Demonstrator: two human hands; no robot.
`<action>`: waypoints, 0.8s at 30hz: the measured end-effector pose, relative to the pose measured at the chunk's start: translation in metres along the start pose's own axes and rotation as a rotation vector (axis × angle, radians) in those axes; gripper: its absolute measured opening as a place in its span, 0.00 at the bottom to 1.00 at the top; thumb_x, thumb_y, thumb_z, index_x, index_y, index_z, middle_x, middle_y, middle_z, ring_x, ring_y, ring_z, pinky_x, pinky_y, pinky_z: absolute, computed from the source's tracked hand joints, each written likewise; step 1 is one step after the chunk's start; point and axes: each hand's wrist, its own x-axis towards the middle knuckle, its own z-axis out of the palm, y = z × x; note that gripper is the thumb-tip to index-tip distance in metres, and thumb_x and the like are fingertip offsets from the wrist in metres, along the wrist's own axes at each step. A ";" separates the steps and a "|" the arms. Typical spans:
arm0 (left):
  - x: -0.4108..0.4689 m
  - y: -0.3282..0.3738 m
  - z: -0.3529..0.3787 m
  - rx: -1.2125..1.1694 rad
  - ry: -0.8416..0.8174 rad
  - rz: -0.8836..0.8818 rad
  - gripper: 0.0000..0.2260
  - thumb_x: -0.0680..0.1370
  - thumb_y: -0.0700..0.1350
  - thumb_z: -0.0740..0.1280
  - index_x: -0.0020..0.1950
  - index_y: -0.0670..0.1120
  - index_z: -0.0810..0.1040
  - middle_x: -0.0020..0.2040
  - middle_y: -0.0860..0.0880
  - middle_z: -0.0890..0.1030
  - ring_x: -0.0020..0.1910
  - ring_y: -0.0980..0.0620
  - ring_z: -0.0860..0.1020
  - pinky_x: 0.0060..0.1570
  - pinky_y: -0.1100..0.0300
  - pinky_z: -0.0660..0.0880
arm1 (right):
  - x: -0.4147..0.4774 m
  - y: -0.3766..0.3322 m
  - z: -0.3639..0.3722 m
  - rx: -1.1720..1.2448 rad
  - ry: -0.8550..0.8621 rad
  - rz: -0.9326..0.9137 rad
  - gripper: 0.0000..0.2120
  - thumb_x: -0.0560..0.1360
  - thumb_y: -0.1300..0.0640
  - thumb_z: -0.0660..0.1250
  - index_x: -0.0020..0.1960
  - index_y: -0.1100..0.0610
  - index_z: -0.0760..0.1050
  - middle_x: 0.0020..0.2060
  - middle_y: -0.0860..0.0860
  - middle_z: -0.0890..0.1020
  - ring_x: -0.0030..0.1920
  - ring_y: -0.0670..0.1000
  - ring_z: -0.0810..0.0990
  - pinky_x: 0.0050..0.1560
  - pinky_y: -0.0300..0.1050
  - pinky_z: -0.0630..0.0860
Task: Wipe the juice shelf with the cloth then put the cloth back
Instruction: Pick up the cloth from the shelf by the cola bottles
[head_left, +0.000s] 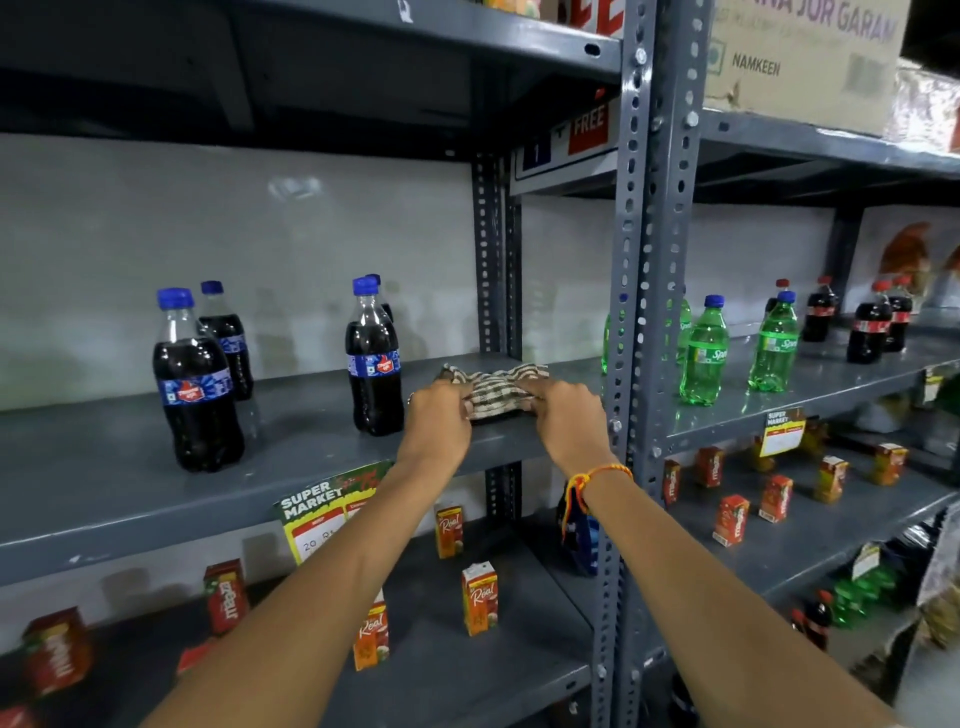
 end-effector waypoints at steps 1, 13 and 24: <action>-0.005 0.000 -0.007 -0.016 0.038 0.030 0.15 0.76 0.30 0.61 0.61 0.40 0.75 0.60 0.36 0.76 0.58 0.39 0.74 0.62 0.59 0.66 | -0.005 -0.001 0.001 0.119 0.065 -0.021 0.23 0.73 0.71 0.61 0.62 0.50 0.75 0.50 0.59 0.85 0.46 0.59 0.84 0.50 0.51 0.82; -0.186 -0.073 -0.162 0.058 0.386 0.188 0.16 0.70 0.31 0.66 0.57 0.39 0.78 0.62 0.44 0.72 0.55 0.52 0.73 0.60 0.70 0.66 | -0.138 -0.149 0.015 0.831 0.248 -0.276 0.19 0.72 0.75 0.64 0.58 0.59 0.79 0.60 0.63 0.78 0.60 0.37 0.68 0.61 0.22 0.67; -0.365 -0.235 -0.283 0.217 0.248 -0.161 0.15 0.72 0.32 0.60 0.56 0.39 0.79 0.62 0.40 0.73 0.57 0.51 0.71 0.56 0.68 0.68 | -0.300 -0.334 0.135 0.843 -0.247 -0.354 0.17 0.74 0.55 0.69 0.63 0.54 0.75 0.73 0.58 0.63 0.71 0.53 0.64 0.68 0.52 0.70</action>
